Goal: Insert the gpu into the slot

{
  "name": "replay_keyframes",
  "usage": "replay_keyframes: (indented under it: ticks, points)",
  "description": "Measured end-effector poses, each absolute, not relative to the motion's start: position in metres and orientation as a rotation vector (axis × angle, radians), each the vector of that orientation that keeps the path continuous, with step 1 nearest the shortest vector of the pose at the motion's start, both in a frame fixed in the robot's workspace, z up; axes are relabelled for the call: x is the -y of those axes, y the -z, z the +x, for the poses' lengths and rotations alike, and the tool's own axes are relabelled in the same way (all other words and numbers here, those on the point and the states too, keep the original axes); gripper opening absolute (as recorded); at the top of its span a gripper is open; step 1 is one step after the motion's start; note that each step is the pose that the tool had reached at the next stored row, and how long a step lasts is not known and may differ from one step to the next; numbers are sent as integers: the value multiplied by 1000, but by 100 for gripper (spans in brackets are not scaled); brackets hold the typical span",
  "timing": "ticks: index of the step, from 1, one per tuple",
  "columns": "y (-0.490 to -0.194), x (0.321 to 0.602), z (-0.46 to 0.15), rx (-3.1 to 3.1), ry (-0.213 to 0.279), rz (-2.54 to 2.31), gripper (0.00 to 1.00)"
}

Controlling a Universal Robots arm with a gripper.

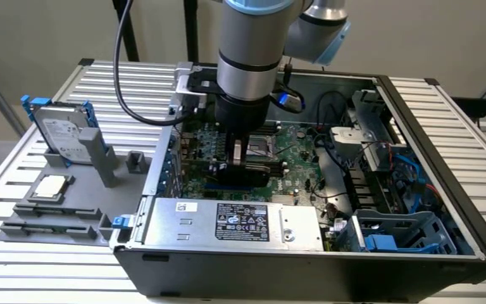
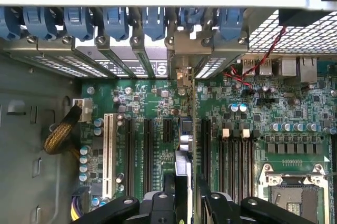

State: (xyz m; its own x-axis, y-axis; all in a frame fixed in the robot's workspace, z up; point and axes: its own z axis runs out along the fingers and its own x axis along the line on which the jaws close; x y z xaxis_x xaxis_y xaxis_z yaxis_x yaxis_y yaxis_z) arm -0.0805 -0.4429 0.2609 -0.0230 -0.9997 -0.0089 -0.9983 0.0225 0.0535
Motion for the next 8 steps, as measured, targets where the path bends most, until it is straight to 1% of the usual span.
replay_keyframes:
  ticks: [8]
  points:
    - [-258, 443, -80, 2220, 78, 2170, 26]
